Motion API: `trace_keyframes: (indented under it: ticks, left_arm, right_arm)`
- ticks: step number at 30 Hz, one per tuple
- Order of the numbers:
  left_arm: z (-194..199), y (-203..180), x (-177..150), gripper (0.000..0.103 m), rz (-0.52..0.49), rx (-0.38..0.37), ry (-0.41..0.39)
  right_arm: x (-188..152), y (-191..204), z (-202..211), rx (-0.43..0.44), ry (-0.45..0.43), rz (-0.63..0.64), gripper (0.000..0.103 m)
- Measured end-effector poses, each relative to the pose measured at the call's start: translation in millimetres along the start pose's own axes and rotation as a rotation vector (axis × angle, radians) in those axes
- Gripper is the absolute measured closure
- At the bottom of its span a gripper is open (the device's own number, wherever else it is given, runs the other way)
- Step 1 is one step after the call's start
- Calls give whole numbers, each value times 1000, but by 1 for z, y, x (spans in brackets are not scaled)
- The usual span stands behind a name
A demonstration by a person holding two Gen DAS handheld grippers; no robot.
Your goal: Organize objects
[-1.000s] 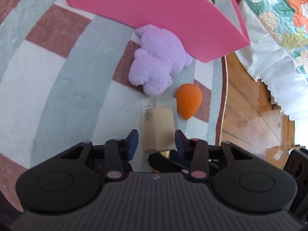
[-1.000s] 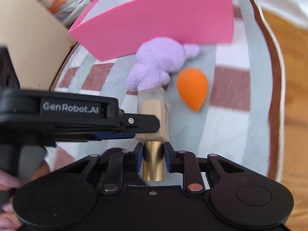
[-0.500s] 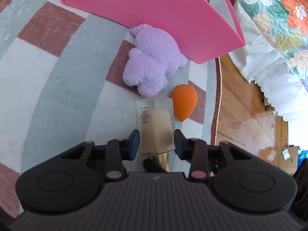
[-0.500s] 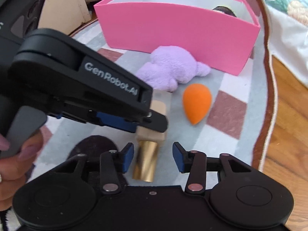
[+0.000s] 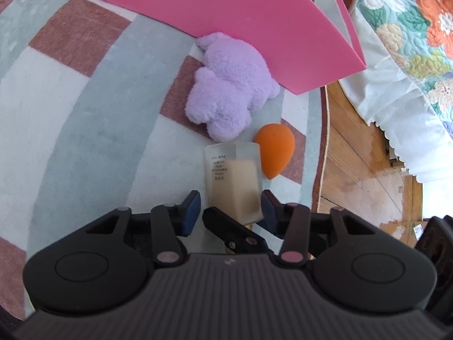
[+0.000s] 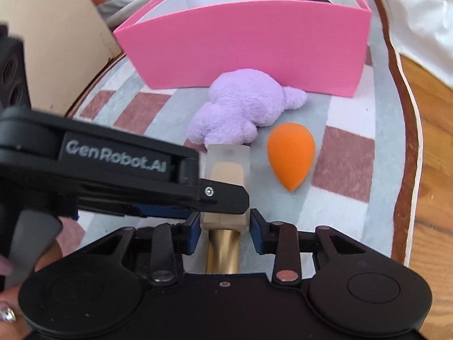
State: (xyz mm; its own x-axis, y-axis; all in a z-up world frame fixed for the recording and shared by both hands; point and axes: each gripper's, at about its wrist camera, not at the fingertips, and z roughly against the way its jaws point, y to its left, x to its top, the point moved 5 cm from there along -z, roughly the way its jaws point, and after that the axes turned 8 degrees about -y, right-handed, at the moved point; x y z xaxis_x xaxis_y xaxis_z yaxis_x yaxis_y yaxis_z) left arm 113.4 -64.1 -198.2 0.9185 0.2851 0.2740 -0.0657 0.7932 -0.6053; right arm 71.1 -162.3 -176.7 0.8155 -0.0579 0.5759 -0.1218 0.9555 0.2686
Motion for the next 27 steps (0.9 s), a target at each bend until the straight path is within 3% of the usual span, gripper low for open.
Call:
trace_keyframes:
  ticks: [3, 9, 14, 23, 27]
  left_arm:
    - [4, -9, -1, 65, -66, 20, -12]
    - [22, -24, 6, 71, -126, 60, -38]
    - [53, -41, 22, 74, -196, 82, -136]
    - [97, -51, 52, 75, -194, 25, -230]
    - [103, -46, 56, 75, -166, 9, -226]
  right_arm:
    - [-1, -3, 5, 12, -2, -55, 63]
    - [11, 3, 12, 12, -45, -35, 63]
    - [34, 22, 29, -4, -123, 38, 63]
    - [73, 45, 55, 6, -227, 76, 65]
    - [77, 54, 61, 8, -249, 105, 65]
